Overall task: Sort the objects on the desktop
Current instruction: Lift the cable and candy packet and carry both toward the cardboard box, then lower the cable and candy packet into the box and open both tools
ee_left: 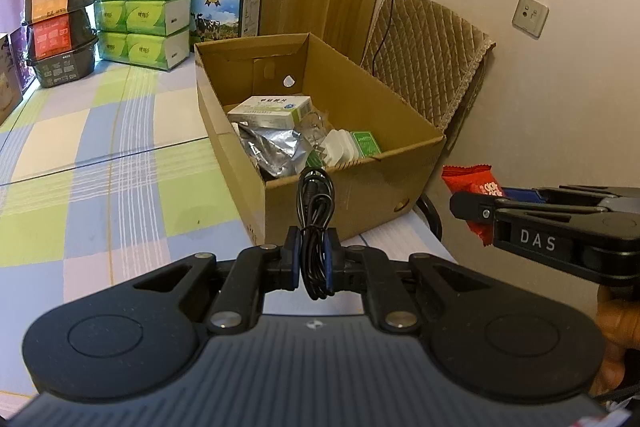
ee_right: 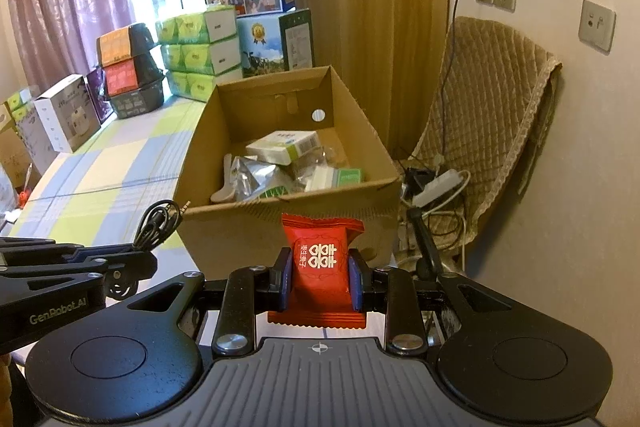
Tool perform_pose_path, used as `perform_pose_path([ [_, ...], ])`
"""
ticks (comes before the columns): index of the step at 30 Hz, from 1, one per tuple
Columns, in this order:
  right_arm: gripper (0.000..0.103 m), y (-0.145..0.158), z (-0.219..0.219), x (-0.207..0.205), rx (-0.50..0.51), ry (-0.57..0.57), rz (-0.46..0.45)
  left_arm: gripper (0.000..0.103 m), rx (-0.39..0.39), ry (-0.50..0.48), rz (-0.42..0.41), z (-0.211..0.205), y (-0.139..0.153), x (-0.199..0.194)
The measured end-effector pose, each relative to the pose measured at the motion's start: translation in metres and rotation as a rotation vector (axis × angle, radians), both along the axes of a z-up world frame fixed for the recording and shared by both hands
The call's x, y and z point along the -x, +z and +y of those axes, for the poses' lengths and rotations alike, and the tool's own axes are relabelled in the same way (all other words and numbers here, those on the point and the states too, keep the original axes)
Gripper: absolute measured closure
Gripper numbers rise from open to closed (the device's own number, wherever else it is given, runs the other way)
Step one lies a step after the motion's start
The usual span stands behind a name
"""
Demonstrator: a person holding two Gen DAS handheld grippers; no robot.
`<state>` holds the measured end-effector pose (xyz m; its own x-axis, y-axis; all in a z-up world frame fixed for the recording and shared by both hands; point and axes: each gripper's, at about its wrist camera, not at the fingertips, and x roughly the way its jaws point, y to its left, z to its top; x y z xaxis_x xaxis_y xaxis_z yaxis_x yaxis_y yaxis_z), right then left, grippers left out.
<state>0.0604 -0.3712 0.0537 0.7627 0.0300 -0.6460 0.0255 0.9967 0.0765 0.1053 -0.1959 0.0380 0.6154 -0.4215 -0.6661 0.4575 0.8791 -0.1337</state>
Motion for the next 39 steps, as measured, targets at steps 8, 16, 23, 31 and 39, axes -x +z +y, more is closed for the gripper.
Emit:
perform_pose_path([
  [8, 0.078, 0.007, -0.005, -0.01, 0.007, 0.002, -0.009, 0.095, 0.017, -0.005, 0.002, -0.009, 0.005, -0.013],
  [16, 0.078, 0.018, -0.01, -0.026, 0.011, 0.019, -0.03, 0.095, 0.031, -0.004, -0.012, -0.019, 0.016, -0.036],
  [23, 0.078, 0.031, -0.016, -0.06, 0.007, 0.053, -0.033, 0.095, 0.055, 0.023, -0.02, -0.026, 0.028, -0.068],
  [31, 0.078, 0.034, -0.017, -0.102, -0.013, 0.075, -0.026, 0.095, 0.062, 0.056, -0.012, -0.031, 0.032, -0.104],
  [39, 0.078, 0.034, -0.014, -0.132, -0.014, 0.091, -0.022, 0.095, 0.06, 0.056, 0.005, -0.038, 0.027, -0.127],
])
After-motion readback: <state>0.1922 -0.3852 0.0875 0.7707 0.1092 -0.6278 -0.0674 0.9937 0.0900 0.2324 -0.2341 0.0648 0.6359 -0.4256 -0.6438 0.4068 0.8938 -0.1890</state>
